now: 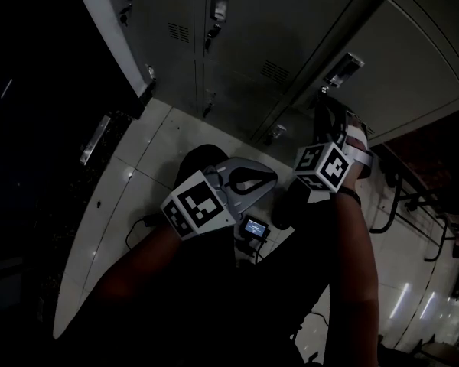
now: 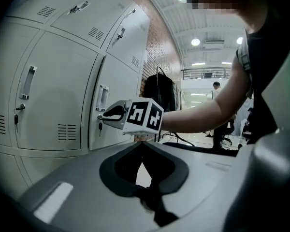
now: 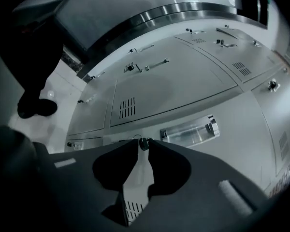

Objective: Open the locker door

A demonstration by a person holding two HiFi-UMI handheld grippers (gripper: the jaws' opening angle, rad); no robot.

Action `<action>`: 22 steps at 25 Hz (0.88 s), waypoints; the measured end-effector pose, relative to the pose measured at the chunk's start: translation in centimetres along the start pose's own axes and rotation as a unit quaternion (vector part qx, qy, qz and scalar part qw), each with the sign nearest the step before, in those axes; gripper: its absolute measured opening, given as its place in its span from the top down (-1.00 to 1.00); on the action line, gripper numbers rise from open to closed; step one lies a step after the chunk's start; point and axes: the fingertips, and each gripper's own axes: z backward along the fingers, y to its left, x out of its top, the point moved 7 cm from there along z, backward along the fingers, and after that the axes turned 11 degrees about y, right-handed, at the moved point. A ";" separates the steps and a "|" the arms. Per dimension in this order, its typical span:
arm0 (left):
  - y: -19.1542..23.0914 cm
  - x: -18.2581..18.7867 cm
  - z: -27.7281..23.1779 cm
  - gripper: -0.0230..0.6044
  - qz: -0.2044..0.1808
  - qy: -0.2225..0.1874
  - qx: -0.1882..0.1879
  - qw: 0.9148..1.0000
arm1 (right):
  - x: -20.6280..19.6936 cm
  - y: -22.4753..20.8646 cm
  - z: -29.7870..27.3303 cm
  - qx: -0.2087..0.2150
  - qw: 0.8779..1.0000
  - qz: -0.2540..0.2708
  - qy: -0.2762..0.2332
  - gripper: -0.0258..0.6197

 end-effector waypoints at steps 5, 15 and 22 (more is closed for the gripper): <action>0.1 0.0 0.3 0.89 0.000 -0.002 0.002 1.000 | 0.6 0.4 -1.2 -0.017 0.997 0.074 0.020 0.65; 0.0 -0.3 0.3 0.89 -0.001 0.004 0.003 1.000 | -0.2 1.7 0.9 -0.045 0.995 0.087 0.008 0.82; 0.1 -0.3 0.0 0.89 -0.005 0.012 0.005 1.000 | -3.2 3.6 6.9 -0.042 0.996 0.069 -0.033 0.81</action>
